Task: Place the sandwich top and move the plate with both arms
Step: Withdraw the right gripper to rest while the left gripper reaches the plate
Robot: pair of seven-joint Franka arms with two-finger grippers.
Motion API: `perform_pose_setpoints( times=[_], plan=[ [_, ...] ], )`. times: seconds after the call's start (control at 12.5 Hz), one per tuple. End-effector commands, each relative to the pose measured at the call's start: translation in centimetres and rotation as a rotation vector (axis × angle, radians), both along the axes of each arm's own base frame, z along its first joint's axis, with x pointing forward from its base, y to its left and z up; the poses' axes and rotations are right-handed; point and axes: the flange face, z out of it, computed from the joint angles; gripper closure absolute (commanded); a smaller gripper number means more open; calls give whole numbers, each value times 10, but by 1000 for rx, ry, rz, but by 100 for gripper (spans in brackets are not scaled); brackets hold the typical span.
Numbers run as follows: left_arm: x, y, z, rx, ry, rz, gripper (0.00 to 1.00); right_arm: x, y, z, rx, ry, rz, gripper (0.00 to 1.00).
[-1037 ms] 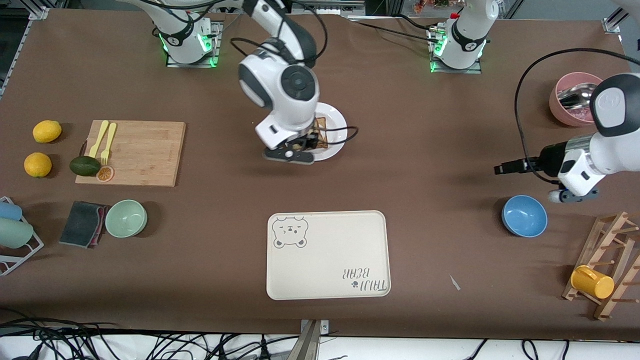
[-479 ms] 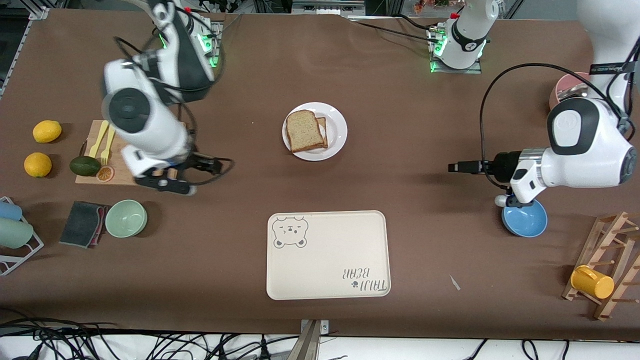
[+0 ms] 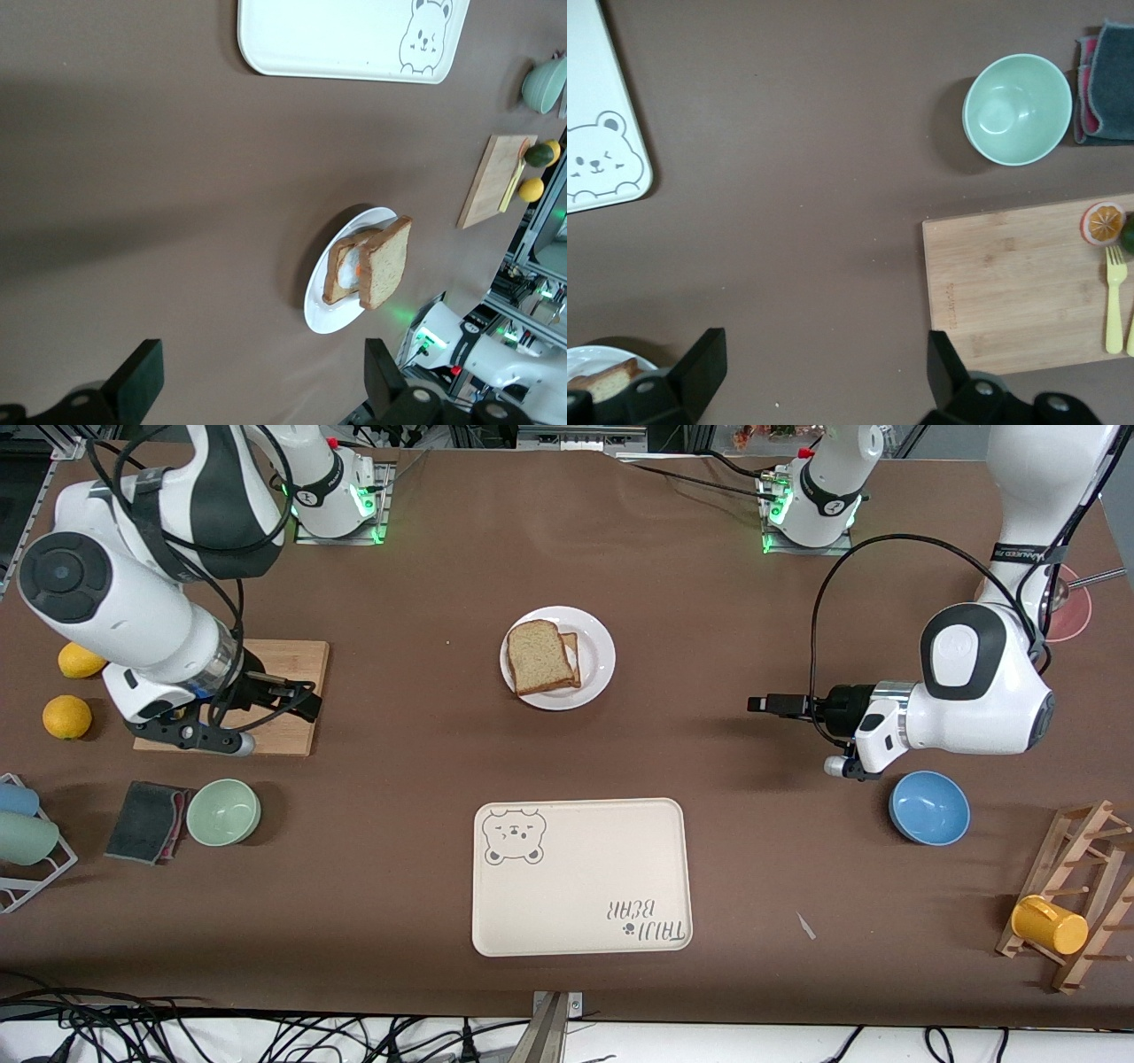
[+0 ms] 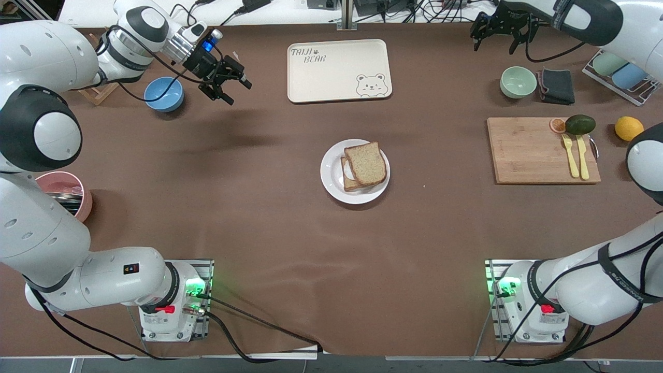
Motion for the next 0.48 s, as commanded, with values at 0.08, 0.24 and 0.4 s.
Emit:
perform_pose_setpoints(
  times=[0.08,0.24,0.4],
  plan=[
    [-18,12,-32,-124,-87,-31,2,15,-48,22,74,2,-51,0],
    [-36,1,-49,-168,-70,-26,2,10,-82,31,95,14,-7,0],
    [-57,-10,-63,-176,-68,-11,2,2,-101,48,28,-11,22,0]
  ],
)
